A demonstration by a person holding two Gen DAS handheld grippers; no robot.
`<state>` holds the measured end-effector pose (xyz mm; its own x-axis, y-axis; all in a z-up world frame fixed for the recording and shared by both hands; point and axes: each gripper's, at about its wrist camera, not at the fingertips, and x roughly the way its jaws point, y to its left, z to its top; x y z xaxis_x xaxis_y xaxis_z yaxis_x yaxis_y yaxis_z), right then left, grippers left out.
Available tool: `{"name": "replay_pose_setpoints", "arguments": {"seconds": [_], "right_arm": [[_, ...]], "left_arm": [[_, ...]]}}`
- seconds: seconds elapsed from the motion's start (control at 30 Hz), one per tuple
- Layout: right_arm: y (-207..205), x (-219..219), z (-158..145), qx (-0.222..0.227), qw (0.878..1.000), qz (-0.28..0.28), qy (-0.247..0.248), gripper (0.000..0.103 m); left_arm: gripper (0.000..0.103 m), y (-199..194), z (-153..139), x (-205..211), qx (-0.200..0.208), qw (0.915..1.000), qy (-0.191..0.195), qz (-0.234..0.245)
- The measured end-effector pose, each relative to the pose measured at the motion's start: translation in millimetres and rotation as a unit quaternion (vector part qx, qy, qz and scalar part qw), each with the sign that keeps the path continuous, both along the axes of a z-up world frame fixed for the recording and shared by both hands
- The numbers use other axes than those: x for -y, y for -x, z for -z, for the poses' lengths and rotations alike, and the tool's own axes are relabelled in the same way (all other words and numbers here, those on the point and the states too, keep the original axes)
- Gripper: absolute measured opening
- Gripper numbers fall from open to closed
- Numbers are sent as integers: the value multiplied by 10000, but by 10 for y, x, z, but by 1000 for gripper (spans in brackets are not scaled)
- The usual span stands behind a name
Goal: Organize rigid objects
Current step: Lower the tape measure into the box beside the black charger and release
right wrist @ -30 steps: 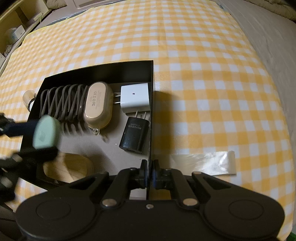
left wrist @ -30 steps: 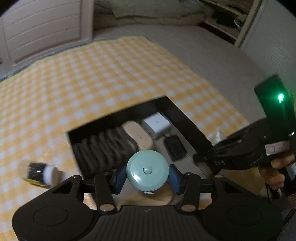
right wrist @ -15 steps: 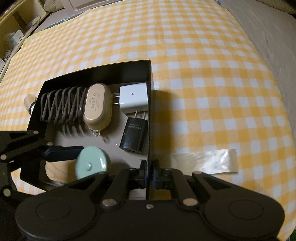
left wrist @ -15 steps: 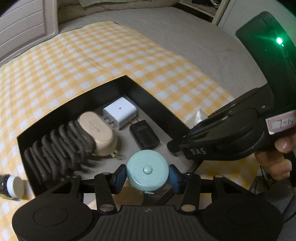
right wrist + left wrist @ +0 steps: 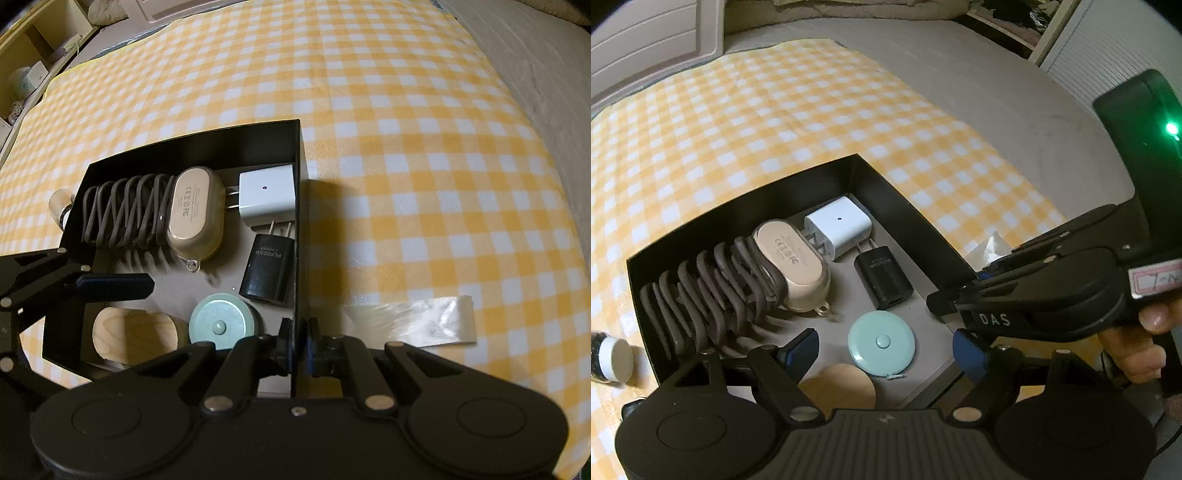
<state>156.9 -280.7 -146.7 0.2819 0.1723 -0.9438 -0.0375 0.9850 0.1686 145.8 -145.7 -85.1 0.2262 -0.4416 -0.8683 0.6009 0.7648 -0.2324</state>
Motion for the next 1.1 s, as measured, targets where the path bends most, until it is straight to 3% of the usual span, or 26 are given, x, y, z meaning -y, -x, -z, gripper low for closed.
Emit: {"name": "replay_pose_setpoints", "arguments": {"seconds": [0.5,0.67,0.8,1.1], "right_arm": [[-9,7,-6,-33,10000,7,-17,8],[-19,5,-13,-23,10000,-5,2,8],[-22,4,-16,-4,10000,-4,-5,8],[-8,-10,-19,11,10000,-23,23,7]], "left_arm": [[80,84,-156,-67,0,9999,81,-61],[80,182,-290,-100,230,9997,125,-12],[91,247,-373,-159,392,9991,166,-91],[102,369,-498,-335,708,9972,70,-229]]}}
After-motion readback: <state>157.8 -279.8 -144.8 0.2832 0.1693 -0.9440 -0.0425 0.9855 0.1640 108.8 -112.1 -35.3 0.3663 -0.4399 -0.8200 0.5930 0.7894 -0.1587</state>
